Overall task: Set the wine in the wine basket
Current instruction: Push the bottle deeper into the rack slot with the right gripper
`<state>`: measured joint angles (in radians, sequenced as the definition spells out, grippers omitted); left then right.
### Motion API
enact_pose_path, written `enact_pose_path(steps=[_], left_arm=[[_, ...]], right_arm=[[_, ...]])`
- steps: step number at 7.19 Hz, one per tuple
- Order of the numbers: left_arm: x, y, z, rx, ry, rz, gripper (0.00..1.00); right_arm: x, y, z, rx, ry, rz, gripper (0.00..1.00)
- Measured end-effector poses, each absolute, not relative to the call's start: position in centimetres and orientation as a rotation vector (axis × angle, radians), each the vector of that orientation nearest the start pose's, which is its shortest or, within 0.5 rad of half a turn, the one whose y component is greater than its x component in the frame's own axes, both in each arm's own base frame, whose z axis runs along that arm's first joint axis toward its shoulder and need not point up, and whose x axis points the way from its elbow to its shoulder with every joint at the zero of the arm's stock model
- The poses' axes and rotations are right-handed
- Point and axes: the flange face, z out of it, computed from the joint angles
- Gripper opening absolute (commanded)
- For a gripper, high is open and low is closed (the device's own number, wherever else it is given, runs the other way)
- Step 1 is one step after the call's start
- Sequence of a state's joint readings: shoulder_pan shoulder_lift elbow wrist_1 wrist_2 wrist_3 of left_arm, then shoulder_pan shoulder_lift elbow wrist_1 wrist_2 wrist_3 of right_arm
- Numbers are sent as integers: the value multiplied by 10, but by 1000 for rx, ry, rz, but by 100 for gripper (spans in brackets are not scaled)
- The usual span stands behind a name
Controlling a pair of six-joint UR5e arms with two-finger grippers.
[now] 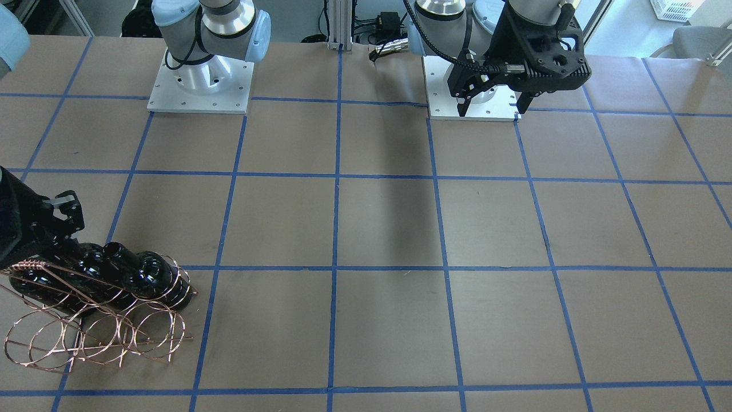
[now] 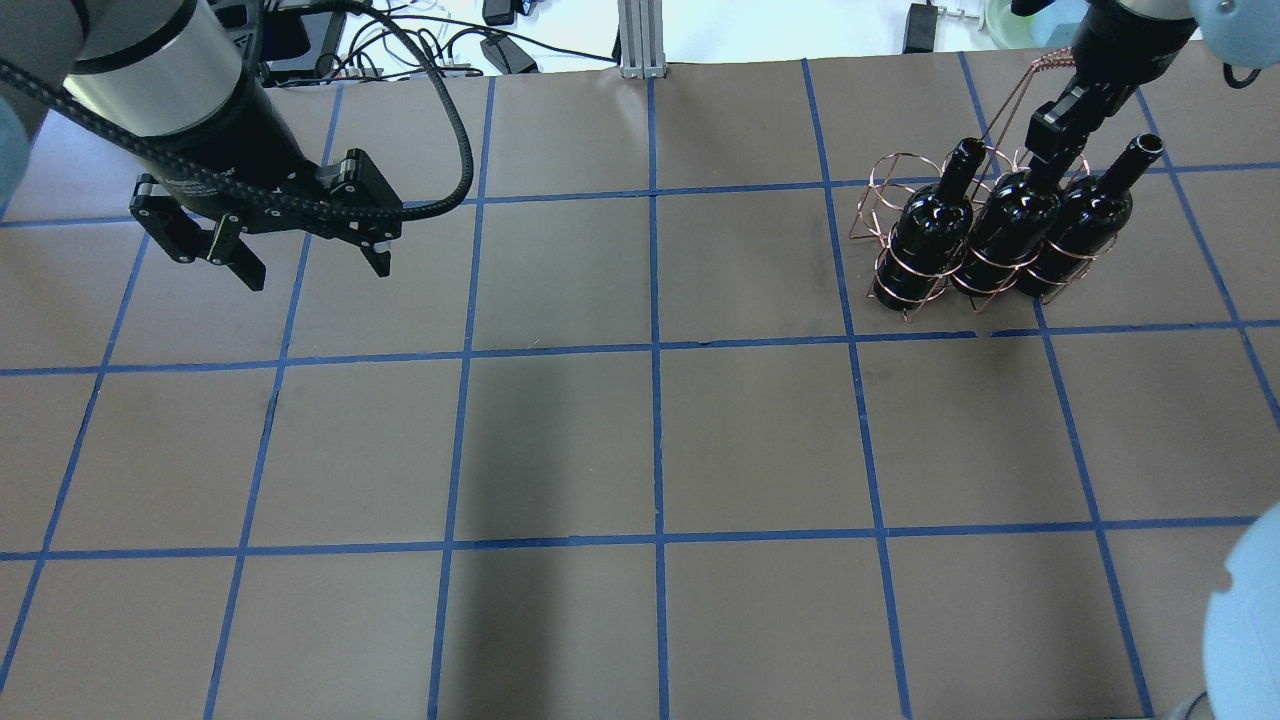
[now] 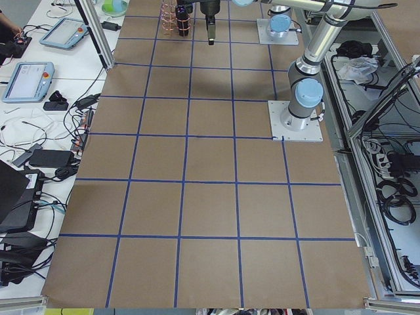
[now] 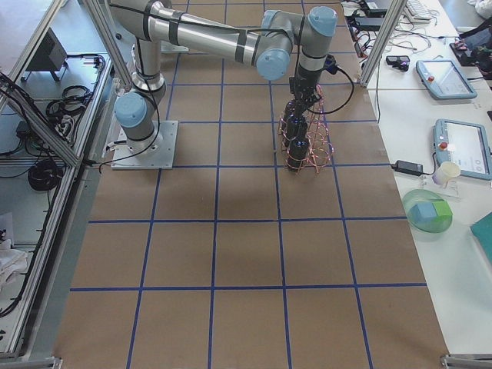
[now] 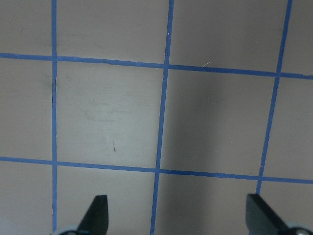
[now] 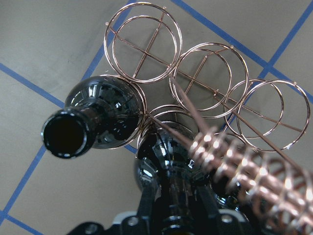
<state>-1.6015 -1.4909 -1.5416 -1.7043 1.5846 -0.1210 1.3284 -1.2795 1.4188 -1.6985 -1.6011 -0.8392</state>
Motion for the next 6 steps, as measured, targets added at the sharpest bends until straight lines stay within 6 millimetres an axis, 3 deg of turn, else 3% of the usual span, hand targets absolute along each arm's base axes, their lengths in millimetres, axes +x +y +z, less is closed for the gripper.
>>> enact_pose_path(steps=[1, 2, 4, 5, 6], left_arm=[[-146, -449, 527, -141, 3121, 36, 100], [-145, -449, 527, -140, 3120, 36, 100], [-145, -448, 527, -138, 3118, 37, 100], [-145, -448, 527, -138, 3118, 37, 100], [-145, -448, 527, -139, 3119, 37, 100]], right_arm=[[-20, -622, 409, -946, 3015, 46, 0], [-20, -622, 405, -971, 3006, 51, 32], [-20, -621, 403, -989, 3003, 56, 63], [-20, -619, 405, -990, 3007, 55, 96], [-20, -618, 409, -988, 3011, 52, 100]])
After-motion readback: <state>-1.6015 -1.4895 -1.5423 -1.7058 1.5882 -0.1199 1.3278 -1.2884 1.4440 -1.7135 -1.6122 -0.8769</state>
